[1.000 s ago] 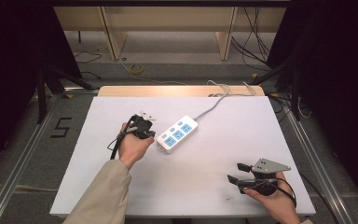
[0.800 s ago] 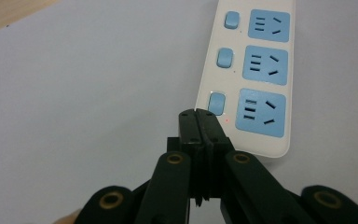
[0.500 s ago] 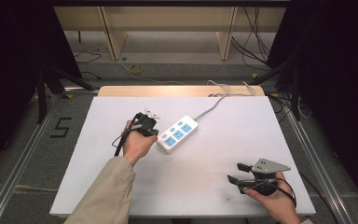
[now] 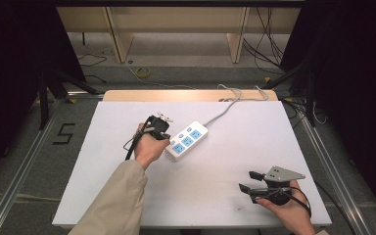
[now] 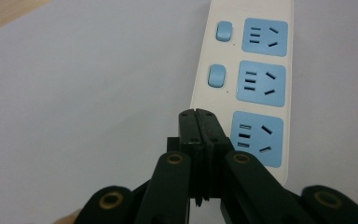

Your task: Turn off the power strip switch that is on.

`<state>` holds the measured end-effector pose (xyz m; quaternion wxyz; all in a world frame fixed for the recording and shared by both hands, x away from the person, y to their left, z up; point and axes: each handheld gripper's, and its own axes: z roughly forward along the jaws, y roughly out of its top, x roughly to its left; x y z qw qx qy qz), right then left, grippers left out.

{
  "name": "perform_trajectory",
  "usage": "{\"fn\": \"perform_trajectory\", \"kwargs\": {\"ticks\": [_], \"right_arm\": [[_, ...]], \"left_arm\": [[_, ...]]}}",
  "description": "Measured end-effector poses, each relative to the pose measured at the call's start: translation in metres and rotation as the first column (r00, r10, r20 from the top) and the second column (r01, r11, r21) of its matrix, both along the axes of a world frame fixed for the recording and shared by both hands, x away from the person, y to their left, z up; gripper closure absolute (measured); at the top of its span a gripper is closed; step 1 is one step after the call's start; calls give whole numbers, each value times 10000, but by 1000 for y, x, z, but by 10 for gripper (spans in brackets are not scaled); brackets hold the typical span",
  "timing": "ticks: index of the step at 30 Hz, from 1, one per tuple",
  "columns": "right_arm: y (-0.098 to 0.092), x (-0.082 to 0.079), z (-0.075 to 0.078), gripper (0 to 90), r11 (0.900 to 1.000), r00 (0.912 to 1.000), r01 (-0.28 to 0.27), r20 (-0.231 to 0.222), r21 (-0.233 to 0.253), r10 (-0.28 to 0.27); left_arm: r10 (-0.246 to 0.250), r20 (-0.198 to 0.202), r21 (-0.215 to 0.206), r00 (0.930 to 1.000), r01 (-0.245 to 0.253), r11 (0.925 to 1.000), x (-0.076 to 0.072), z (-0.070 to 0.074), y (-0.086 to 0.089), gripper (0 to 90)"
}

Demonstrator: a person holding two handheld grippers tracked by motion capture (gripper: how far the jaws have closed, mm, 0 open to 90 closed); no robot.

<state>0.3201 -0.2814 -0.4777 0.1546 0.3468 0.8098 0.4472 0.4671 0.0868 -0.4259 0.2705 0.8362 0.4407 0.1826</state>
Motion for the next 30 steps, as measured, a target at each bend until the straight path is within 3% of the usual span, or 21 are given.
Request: {"fn": "perform_trajectory", "kwargs": {"ticks": [30], "right_arm": [[0, 0, -1, 380, 10000, 10000, -35, -48, 44, 35]], "left_arm": [[-62, -326, 166, 9995, 67, 9998, 16, -4, -17, 895]]}}
